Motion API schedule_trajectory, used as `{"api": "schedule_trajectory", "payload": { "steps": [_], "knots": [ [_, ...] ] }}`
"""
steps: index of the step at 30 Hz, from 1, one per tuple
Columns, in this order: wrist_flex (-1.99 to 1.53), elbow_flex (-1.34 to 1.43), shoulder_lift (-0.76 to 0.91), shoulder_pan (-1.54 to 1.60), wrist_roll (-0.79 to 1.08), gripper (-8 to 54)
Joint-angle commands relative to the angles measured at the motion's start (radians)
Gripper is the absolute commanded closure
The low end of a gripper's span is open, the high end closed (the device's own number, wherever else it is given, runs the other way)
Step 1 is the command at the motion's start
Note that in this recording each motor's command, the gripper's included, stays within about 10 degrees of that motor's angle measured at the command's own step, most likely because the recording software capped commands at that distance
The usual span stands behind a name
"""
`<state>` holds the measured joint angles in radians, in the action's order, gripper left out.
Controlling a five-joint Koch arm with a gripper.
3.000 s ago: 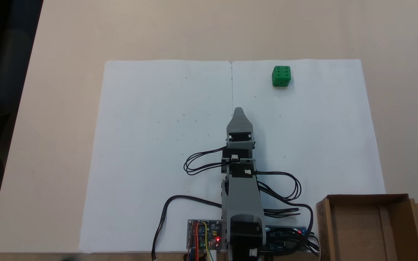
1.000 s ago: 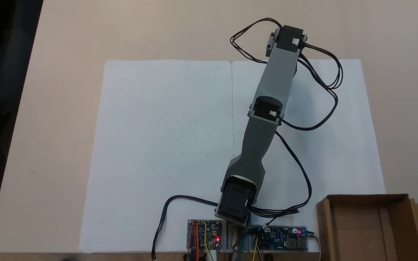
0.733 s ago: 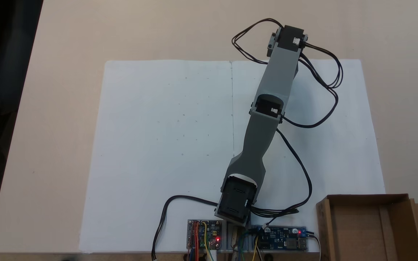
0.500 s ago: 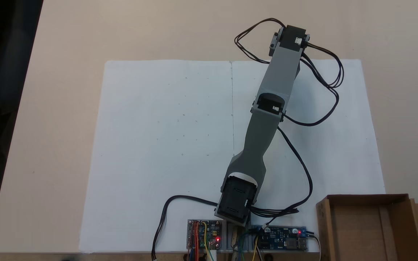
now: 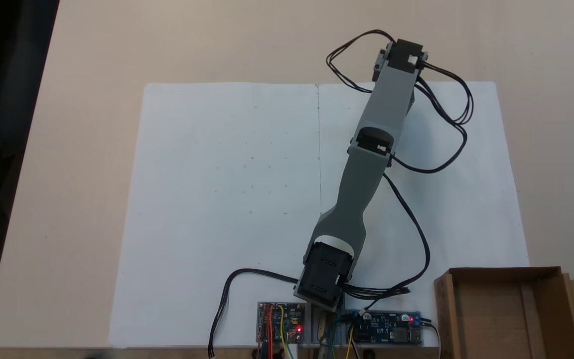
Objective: Grasp a green dice and put it in the bin.
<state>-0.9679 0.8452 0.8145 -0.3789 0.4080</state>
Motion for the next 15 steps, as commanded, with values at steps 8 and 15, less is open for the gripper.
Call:
{"api": "schedule_trajectory", "payload": {
  "steps": [8, 15],
  "knots": [
    [0.002, -0.040, -0.018, -0.009, 0.109, 4.1],
    [0.029, -0.040, -0.031, -0.009, 0.109, 4.2]
  ]
}}
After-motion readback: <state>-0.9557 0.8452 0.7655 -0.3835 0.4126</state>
